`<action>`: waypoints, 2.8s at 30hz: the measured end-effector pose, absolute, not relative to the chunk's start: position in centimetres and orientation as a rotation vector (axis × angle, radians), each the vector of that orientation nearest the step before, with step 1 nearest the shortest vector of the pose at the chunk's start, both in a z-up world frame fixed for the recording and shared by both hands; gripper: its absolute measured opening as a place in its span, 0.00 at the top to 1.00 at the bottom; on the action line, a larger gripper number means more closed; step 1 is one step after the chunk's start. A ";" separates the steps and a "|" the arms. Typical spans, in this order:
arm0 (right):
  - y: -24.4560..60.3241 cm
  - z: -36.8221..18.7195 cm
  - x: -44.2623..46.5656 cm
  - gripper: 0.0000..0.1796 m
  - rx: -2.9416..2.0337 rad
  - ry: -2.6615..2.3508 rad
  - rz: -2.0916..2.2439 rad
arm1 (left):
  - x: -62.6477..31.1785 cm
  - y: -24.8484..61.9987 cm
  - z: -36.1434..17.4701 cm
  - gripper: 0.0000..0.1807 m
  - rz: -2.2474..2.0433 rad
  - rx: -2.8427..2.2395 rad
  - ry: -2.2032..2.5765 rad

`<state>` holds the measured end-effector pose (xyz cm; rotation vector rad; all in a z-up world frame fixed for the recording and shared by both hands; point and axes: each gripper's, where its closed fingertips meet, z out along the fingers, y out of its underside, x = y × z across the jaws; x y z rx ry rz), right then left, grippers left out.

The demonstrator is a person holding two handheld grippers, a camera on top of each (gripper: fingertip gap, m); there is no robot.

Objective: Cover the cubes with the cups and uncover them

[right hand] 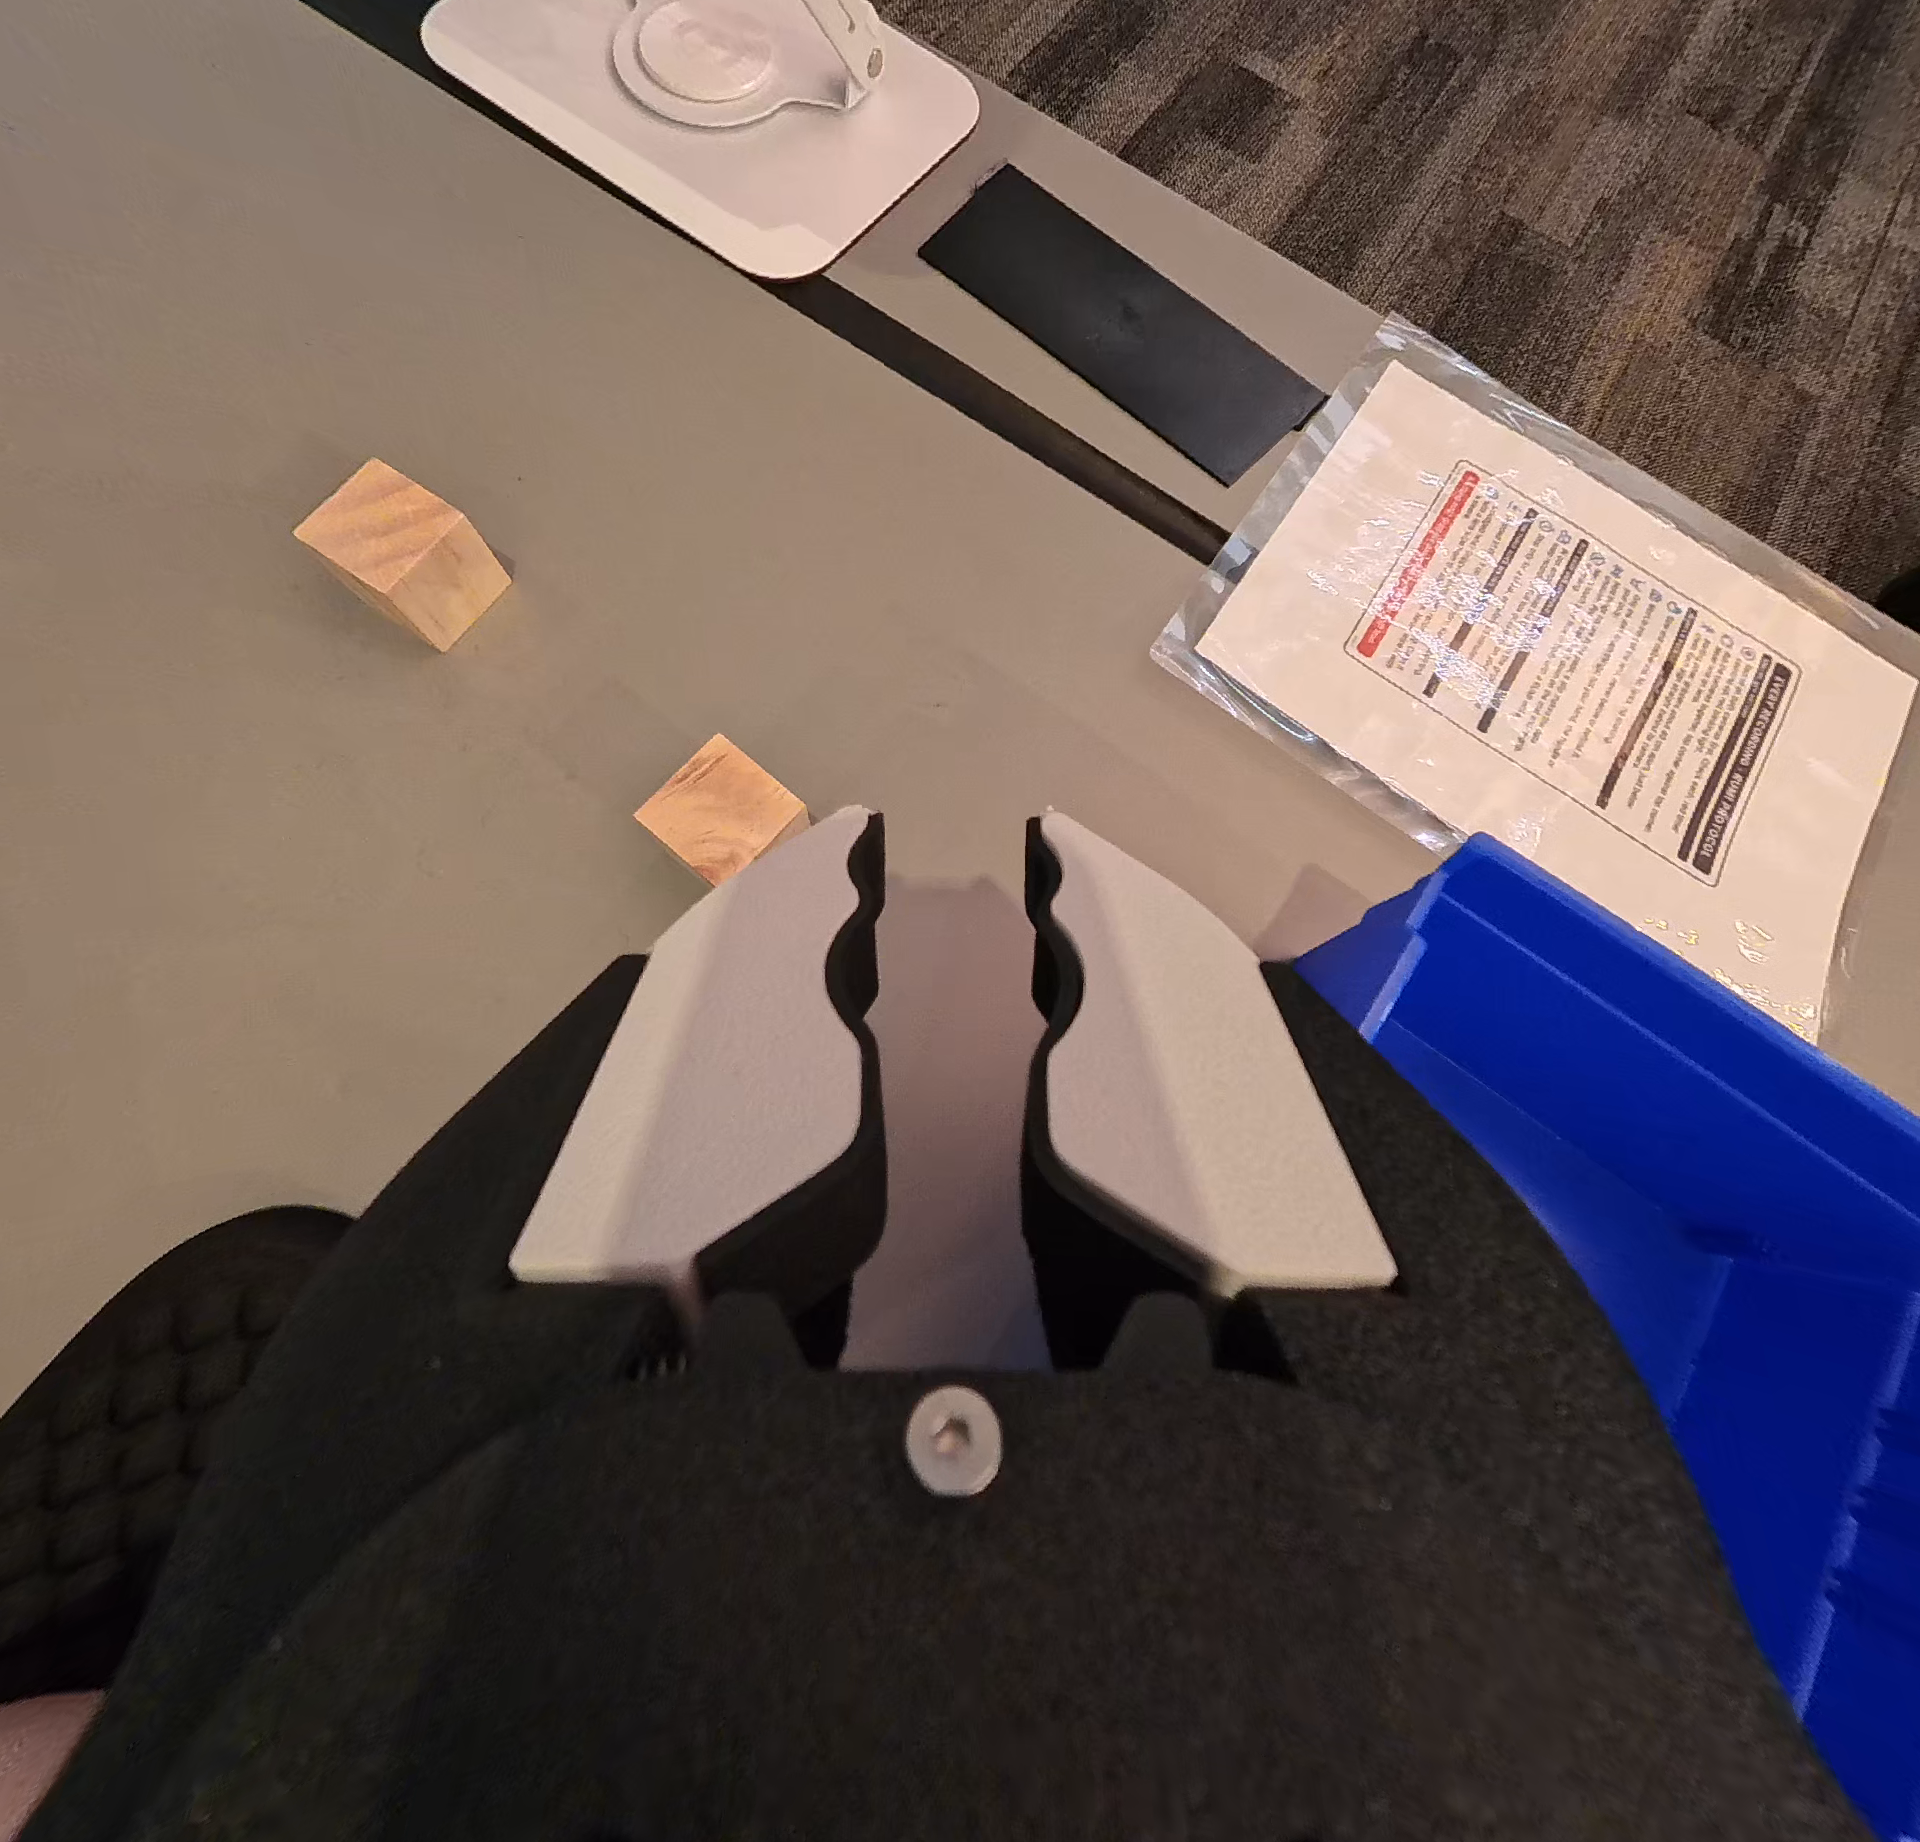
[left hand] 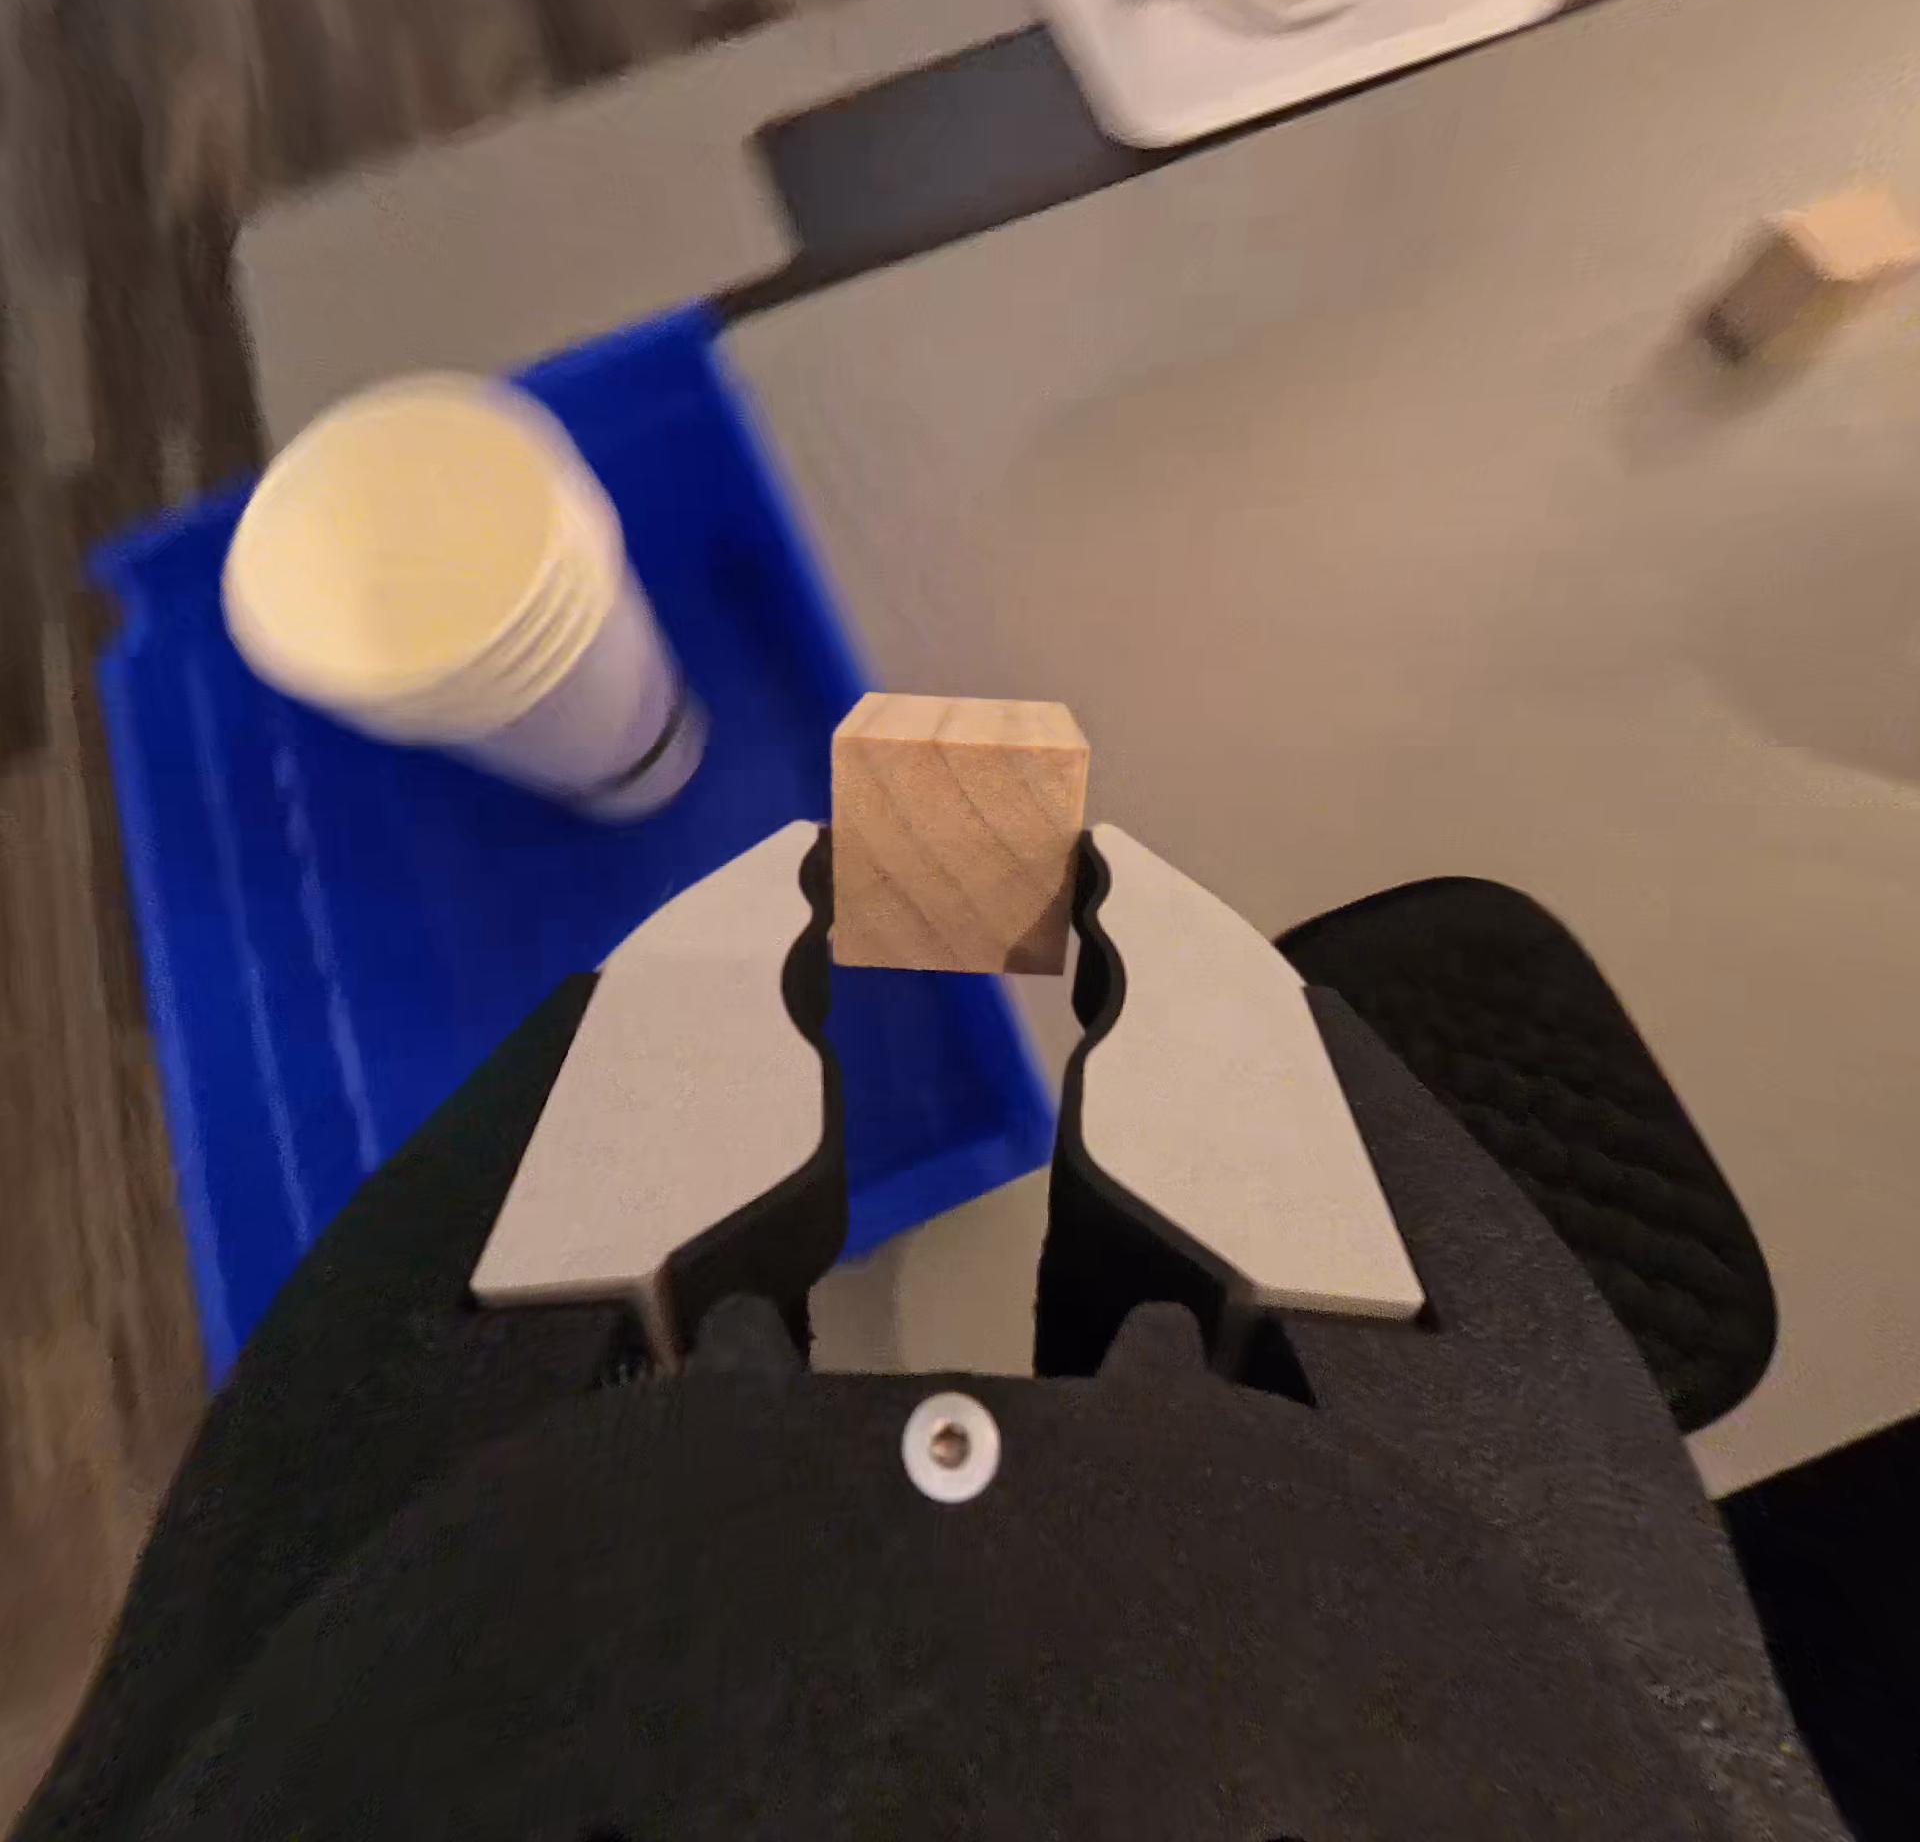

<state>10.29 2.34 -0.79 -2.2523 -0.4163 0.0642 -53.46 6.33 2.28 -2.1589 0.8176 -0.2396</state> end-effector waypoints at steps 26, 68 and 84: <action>2.3 -1.4 9.4 0.86 -2.252 -0.479 0.079 | -26.0 12.2 -11.9 0.76 -0.103 -1.855 2.120; 2.1 -1.6 9.2 0.86 -2.250 -0.492 0.114 | -50.8 8.7 6.4 0.68 -0.137 -1.860 1.042; 2.0 -2.6 8.4 0.84 -2.340 -0.521 0.013 | -61.2 10.9 -9.6 0.60 -0.091 -2.545 0.462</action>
